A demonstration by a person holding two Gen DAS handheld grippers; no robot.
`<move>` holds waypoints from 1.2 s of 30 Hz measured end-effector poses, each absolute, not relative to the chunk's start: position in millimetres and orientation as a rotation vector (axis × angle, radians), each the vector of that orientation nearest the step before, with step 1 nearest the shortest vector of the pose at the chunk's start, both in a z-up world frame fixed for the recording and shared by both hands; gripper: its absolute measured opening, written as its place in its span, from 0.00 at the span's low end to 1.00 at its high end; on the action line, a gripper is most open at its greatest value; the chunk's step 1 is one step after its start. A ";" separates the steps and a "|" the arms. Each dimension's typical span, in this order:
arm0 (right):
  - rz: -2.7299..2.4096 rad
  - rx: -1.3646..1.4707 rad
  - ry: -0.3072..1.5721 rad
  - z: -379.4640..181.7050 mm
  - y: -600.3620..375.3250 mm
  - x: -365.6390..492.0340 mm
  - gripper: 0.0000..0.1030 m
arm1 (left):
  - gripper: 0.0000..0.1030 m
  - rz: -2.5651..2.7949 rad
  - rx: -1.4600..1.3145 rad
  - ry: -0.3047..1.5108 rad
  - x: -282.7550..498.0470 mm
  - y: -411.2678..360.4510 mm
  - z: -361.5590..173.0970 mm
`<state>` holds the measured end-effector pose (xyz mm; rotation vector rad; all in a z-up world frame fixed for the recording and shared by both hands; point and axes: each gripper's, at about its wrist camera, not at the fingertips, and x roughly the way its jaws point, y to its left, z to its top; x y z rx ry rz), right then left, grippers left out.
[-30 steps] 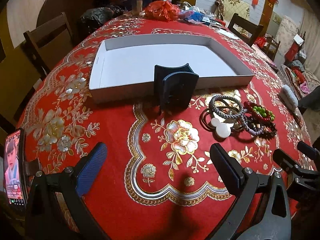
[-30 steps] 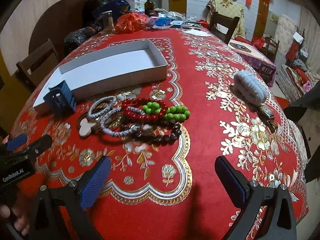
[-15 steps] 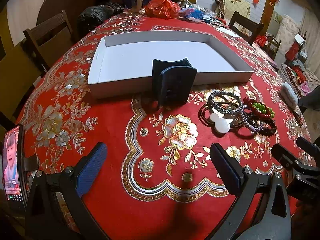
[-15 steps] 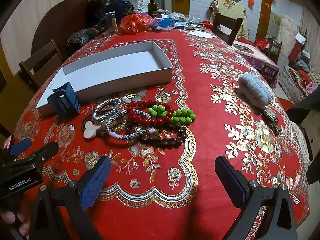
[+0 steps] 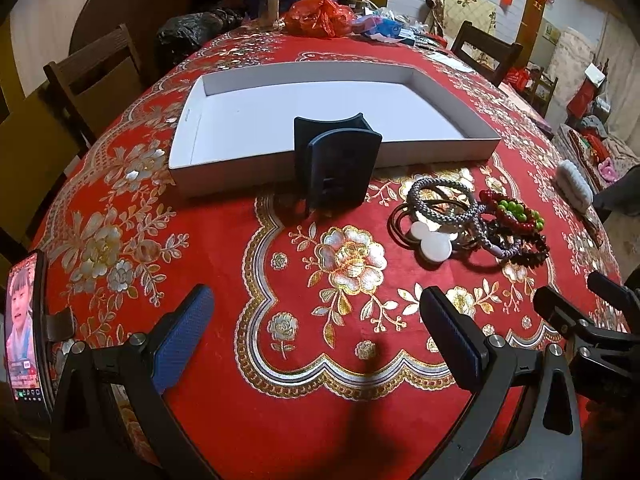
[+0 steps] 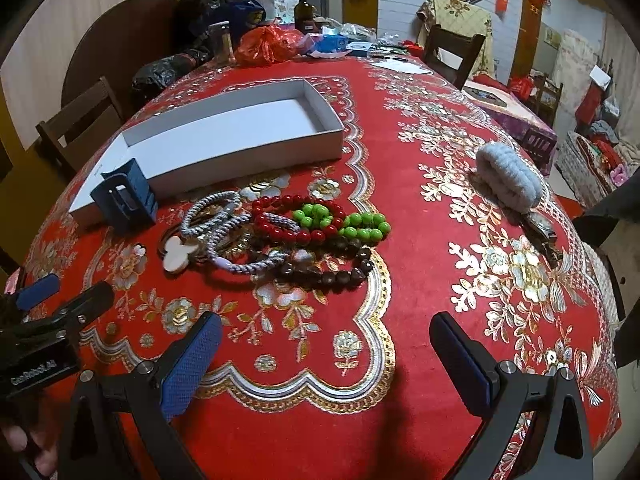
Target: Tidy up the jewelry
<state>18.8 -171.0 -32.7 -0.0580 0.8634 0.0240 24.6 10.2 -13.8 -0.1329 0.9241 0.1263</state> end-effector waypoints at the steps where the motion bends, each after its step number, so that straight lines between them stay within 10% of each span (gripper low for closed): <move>1: 0.017 -0.059 0.866 -34.2 -172.2 19.2 1.00 | 1.00 0.126 -0.133 0.926 24.5 10.1 -14.3; 36: 0.003 0.059 0.800 -43.3 -213.9 31.4 1.00 | 1.00 0.148 -0.124 0.949 21.4 10.4 -33.3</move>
